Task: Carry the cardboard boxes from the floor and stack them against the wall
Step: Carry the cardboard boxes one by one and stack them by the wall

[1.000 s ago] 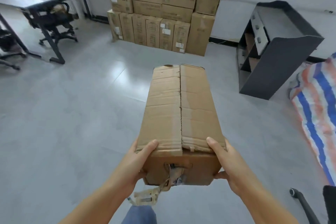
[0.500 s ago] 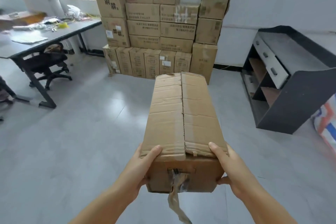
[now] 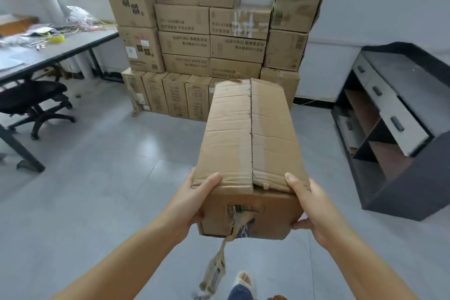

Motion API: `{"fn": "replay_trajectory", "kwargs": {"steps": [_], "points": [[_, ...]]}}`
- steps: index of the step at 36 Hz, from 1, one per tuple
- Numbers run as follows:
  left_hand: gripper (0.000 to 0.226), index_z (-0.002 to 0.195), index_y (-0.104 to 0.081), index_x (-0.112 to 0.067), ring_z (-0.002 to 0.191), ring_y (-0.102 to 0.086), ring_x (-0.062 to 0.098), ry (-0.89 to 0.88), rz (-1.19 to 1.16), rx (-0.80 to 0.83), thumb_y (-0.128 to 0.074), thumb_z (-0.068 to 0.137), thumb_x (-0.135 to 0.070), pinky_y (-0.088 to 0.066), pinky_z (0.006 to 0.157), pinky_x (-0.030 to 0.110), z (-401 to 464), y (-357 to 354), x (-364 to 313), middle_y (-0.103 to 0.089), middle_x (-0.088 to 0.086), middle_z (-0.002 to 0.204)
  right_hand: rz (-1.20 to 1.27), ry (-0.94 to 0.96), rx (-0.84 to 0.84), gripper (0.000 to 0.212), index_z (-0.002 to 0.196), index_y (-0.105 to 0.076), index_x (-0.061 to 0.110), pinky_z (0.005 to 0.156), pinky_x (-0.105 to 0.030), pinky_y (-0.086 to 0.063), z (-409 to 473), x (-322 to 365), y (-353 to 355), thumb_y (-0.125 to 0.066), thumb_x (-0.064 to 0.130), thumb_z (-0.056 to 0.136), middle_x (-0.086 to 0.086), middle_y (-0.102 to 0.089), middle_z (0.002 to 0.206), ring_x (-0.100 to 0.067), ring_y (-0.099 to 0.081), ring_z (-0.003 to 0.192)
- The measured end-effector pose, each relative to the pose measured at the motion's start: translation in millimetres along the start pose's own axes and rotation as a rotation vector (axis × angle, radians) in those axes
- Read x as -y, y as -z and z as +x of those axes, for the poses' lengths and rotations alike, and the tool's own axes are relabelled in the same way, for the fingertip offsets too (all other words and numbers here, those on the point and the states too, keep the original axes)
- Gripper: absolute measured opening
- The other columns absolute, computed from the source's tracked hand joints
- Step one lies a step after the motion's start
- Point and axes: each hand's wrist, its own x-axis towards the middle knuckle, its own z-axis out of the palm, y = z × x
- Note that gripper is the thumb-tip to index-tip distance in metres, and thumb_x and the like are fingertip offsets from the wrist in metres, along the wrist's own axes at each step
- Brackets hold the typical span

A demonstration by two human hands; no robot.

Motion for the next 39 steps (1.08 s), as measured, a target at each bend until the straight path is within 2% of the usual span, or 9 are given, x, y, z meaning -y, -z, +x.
{"fn": "replay_trajectory", "kwargs": {"steps": [8, 12, 14, 21, 25, 28, 31, 34, 39], "points": [[0.034, 0.122, -0.051, -0.039, 0.091, -0.063, 0.004, -0.044, -0.059, -0.043, -0.06, 0.089, -0.038, -0.054, 0.09, 0.044, 138, -40, -86, -0.065, -0.013, 0.106, -0.048, 0.044, 0.025, 0.019, 0.112, -0.054, 0.032, 0.068, -0.04, -0.054, 159, 88, 12, -0.051, 0.039, 0.095, 0.015, -0.064, 0.099, -0.005, -0.059, 0.088], [0.031, 0.119, -0.052, -0.04, 0.078, -0.067, -0.002, -0.053, -0.077, -0.038, -0.06, 0.089, -0.036, -0.056, 0.078, 0.037, 194, -55, -117, -0.065, -0.014, 0.105, -0.061, 0.053, 0.03, 0.018, 0.111, -0.055, 0.034, 0.07, -0.041, -0.054, 219, 114, 15, -0.051, 0.039, 0.094, 0.015, -0.066, 0.097, -0.005, -0.061, 0.088], [0.032, 0.12, -0.052, -0.041, 0.081, -0.066, -0.001, -0.048, -0.071, -0.028, -0.06, 0.089, -0.036, -0.056, 0.077, 0.036, 225, -59, -130, -0.065, -0.015, 0.106, -0.057, 0.047, 0.023, 0.019, 0.112, -0.055, 0.032, 0.069, -0.04, -0.054, 249, 124, 15, -0.051, 0.039, 0.094, 0.015, -0.065, 0.097, -0.005, -0.061, 0.087], [0.033, 0.122, -0.05, -0.04, 0.091, -0.061, 0.001, -0.027, -0.068, -0.008, -0.059, 0.09, -0.036, -0.05, 0.09, 0.045, 341, -68, -177, -0.063, -0.017, 0.104, -0.041, 0.04, -0.023, 0.026, 0.119, -0.054, 0.032, 0.062, -0.036, -0.054, 362, 152, 2, -0.052, 0.039, 0.094, 0.015, -0.065, 0.099, -0.006, -0.061, 0.087], [0.032, 0.12, -0.049, -0.043, 0.093, -0.06, 0.001, -0.042, -0.047, 0.022, -0.059, 0.09, -0.037, -0.047, 0.096, 0.047, 419, -65, -213, -0.062, -0.017, 0.108, -0.033, 0.058, -0.052, 0.028, 0.12, -0.053, 0.032, 0.067, -0.039, -0.054, 437, 178, -12, -0.052, 0.041, 0.094, 0.015, -0.065, 0.101, -0.007, -0.06, 0.091], [0.034, 0.122, -0.05, -0.042, 0.092, -0.061, -0.001, -0.065, -0.031, 0.058, -0.059, 0.09, -0.038, -0.049, 0.092, 0.043, 476, -60, -250, -0.063, -0.018, 0.109, -0.011, 0.076, -0.069, 0.03, 0.122, -0.052, 0.035, 0.072, -0.044, -0.055, 491, 207, -24, -0.052, 0.042, 0.093, 0.013, -0.066, 0.104, -0.01, -0.062, 0.094], [0.036, 0.123, -0.048, -0.044, 0.092, -0.061, -0.003, -0.102, -0.013, 0.078, -0.059, 0.09, -0.038, -0.049, 0.09, 0.04, 528, -57, -292, -0.062, -0.021, 0.108, 0.005, 0.109, -0.083, 0.029, 0.122, -0.052, 0.036, 0.066, -0.038, -0.053, 542, 243, -35, -0.052, 0.042, 0.093, 0.014, -0.066, 0.103, -0.009, -0.062, 0.092], [0.025, 0.11, -0.051, -0.048, 0.075, -0.064, -0.01, -0.147, -0.013, 0.091, -0.059, 0.09, -0.036, -0.05, 0.076, 0.032, 576, -57, -331, -0.067, -0.027, 0.093, 0.014, 0.144, -0.104, 0.031, 0.123, -0.051, 0.035, 0.063, -0.034, -0.053, 586, 276, -43, -0.052, 0.041, 0.093, 0.015, -0.065, 0.103, -0.007, -0.062, 0.091], [0.019, 0.104, -0.055, -0.048, 0.079, -0.065, -0.006, -0.219, 0.007, 0.111, -0.059, 0.091, -0.036, -0.051, 0.075, 0.033, 641, -60, -382, -0.069, -0.026, 0.093, 0.025, 0.188, -0.117, 0.035, 0.126, -0.051, 0.037, 0.067, -0.038, -0.055, 652, 323, -49, -0.053, 0.044, 0.092, 0.015, -0.066, 0.106, -0.007, -0.063, 0.093]]}}
